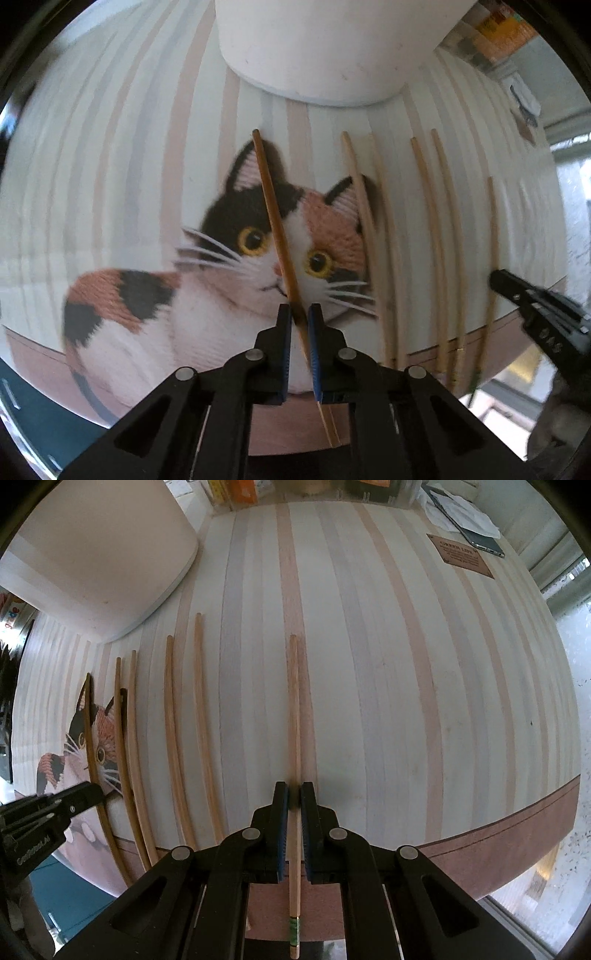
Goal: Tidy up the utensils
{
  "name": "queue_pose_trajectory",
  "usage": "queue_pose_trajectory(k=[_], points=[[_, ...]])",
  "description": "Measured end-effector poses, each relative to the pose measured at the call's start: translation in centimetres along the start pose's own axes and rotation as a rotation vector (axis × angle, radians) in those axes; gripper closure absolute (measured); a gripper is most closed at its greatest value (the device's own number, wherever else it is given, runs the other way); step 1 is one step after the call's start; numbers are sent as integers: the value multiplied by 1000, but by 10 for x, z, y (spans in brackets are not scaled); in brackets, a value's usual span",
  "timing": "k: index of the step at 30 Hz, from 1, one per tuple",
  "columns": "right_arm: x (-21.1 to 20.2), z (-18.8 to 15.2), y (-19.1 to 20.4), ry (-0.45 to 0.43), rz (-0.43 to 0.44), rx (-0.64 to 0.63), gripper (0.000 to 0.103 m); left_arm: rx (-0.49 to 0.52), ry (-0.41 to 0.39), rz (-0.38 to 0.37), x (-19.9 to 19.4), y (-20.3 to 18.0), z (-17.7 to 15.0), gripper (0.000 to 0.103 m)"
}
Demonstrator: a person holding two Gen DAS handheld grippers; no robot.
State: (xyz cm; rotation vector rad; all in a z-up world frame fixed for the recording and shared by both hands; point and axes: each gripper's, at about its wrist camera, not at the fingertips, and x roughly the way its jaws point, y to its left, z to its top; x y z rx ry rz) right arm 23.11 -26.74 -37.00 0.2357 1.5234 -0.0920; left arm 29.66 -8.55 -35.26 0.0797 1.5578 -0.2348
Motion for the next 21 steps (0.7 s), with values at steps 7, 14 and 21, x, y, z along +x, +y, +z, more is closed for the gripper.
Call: queue_pose_trajectory(k=[7,14,21], points=[[-4,1,-13,5,-1,-10,96,-4,2,-11,2,3,3,96],[-3,-1,-13,15,7,11,96,-22,7,-20,6,16,-9,94],[3,13,-7,33,-22,0,96,-30,-2,-18,1,15,-4,94]])
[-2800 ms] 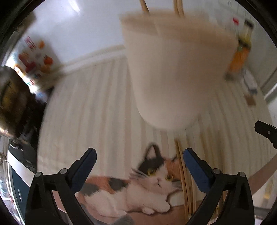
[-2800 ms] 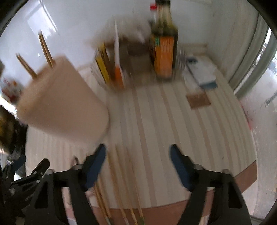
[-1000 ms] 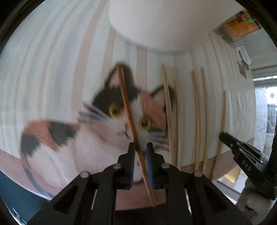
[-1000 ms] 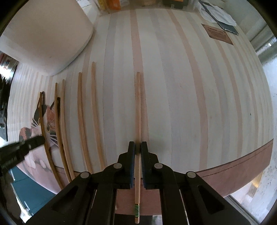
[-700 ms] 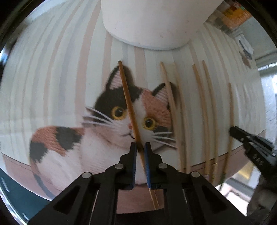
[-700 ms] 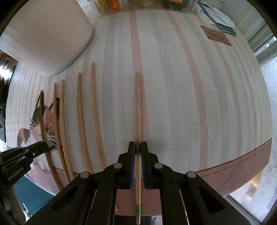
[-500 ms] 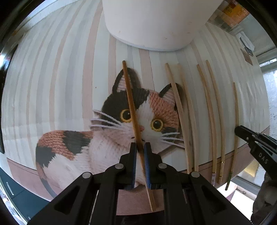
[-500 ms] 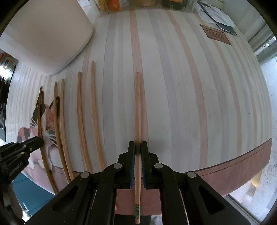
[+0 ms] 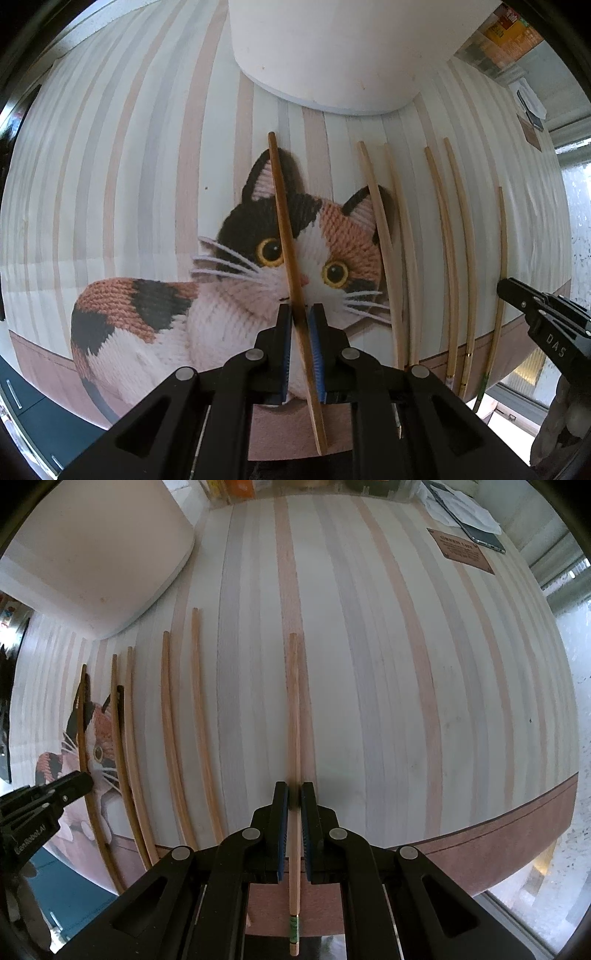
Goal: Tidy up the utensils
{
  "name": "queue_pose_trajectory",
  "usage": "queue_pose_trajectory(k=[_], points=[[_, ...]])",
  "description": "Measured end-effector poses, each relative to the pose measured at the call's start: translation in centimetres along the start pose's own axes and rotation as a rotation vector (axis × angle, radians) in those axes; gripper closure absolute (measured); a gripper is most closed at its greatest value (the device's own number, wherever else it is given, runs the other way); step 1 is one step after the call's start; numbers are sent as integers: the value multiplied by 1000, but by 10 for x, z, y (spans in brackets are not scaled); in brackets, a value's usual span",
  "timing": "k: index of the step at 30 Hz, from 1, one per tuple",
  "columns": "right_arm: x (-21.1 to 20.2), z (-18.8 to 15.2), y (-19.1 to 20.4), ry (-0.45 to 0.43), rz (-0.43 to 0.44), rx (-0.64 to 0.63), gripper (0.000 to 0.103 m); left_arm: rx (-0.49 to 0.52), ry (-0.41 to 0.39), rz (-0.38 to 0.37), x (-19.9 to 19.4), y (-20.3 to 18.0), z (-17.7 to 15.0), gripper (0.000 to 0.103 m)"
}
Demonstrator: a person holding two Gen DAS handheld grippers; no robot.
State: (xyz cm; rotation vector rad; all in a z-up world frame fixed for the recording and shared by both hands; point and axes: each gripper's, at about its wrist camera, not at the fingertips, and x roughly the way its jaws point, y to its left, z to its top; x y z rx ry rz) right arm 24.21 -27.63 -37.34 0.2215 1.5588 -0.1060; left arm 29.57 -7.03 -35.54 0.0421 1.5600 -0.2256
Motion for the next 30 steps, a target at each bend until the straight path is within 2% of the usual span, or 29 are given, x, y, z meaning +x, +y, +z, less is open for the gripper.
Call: queue_pose_trajectory(k=[7,11,18,23,30], points=[[3,6,21,4,-55,-32,95,-8,-19,-19,-2,5,6,94],[5,5,33,1,-82,-36,95,-9,-40,-12,-4,6,4,98],[1,1,30,-29,-61,8,96,-9,-100,41,-22,16,-3,99],[-17,-4,25,-100,-29,31,96,-1,-154,65,-44,24,-6,99],[-41,-16,37,-175,1,33,96,-9,-228,82,-77,32,-16,99]])
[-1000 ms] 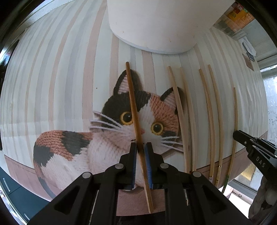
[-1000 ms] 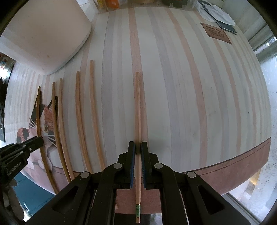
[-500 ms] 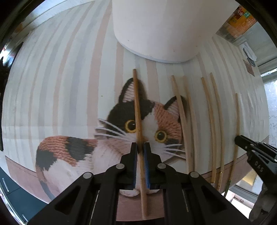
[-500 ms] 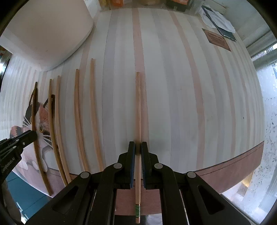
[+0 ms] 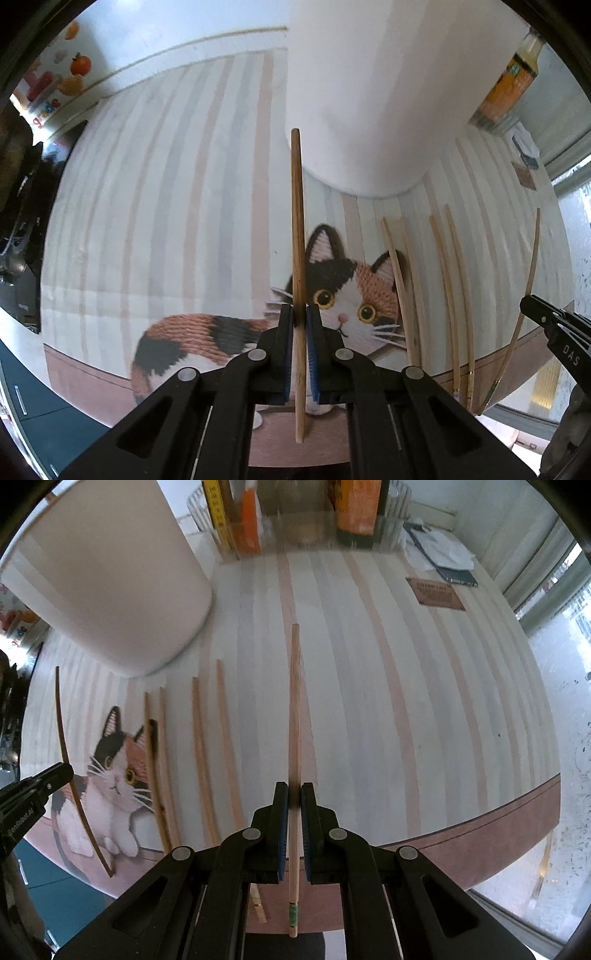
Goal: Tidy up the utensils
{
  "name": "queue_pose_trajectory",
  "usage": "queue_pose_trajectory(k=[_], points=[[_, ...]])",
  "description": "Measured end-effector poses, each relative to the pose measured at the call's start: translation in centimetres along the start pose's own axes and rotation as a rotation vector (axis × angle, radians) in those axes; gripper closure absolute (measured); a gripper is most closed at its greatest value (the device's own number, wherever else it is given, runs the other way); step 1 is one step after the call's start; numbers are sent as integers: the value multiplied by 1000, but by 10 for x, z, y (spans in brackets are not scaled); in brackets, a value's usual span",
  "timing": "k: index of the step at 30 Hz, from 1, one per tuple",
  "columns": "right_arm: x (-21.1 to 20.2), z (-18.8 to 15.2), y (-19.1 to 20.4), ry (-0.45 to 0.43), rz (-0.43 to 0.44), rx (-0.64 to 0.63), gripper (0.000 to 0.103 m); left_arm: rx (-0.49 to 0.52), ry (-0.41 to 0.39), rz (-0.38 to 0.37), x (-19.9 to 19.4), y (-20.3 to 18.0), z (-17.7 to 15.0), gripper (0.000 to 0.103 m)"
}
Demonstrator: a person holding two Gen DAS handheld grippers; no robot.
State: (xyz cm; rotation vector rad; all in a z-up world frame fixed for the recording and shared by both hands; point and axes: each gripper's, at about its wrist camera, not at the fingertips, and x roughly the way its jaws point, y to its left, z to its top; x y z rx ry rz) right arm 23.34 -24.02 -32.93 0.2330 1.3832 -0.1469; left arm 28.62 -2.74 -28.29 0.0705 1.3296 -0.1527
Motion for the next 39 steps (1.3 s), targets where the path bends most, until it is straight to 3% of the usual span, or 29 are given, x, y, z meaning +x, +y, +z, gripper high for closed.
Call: queue_pose_trajectory(k=[9,16,26,33,39], points=[[-47,16,-6,-154,12,-14,96,-42,-162,25,-50,14,16,99],[-90,38,-5,-277,63,6,96,-91,-359,0,-121,26,36,99],[-184,91,5,-477,252,88,96,-140,-596,-150,-238,41,78,99],[-231,144,14,-583,355,129,96,-105,-659,-237,-279,27,115,99],[-240,188,26,-637,371,157,96,-79,-625,-246,-264,8,155,99]])
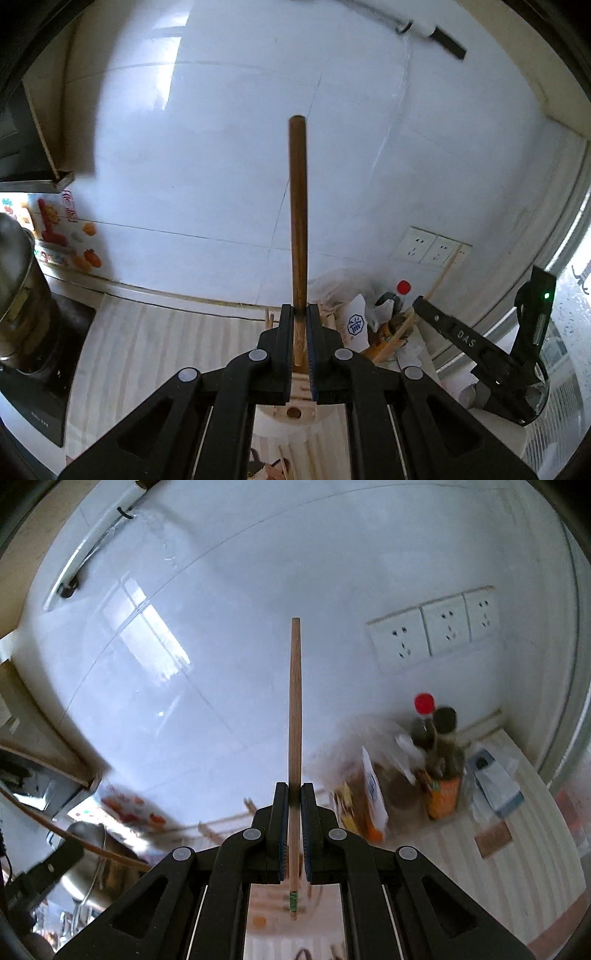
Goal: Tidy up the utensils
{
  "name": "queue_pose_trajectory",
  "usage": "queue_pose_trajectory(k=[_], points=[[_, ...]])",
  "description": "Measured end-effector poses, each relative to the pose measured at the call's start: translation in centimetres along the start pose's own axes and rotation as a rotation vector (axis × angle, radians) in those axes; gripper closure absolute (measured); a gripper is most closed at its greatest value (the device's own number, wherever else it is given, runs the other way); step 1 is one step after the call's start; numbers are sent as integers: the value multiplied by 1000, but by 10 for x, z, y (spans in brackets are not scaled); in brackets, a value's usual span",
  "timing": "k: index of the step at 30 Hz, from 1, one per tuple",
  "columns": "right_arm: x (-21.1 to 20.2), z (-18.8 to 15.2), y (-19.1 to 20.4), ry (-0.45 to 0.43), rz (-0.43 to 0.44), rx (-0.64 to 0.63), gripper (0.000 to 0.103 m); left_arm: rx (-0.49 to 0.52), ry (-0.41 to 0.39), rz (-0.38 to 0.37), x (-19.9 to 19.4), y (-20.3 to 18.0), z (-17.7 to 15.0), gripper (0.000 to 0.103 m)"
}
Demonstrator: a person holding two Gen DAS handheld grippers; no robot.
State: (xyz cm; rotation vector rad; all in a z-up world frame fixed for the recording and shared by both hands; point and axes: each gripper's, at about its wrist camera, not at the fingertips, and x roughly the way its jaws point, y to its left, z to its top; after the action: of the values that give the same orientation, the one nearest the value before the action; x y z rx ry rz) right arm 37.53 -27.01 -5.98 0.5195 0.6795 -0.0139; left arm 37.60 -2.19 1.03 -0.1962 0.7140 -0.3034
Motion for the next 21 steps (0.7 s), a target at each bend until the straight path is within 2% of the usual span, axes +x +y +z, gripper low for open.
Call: queue_pose_trajectory(k=[4,10,12,14,16,18,19,20,21], points=[[31,7,5,-9,-18,8,96,16,81,18,44,0,5,99],[73,2,8,14,-27,7,96,5,212,40,101,16,-7,99],[86,-5,9,35,-28,-12,96,4,254,36,113,20,-12,99],[99,-15,10,95,-3,-34,96,-4,288,46,115,20,-14,98],[102,-23,9,132,-7,-46,96,-14,274,36,106,21,-16,97],[100,-28,6,155,1,-48,95,-6,250,50,93,21,-15,91],[96,-31,3,163,-1,-46,93,-4,234,69,86,22,-15,82],[92,-32,1,170,-1,-46,92,0,218,84,79,23,-15,65],[86,-34,-2,171,0,-42,90,6,202,107,73,25,-15,53]])
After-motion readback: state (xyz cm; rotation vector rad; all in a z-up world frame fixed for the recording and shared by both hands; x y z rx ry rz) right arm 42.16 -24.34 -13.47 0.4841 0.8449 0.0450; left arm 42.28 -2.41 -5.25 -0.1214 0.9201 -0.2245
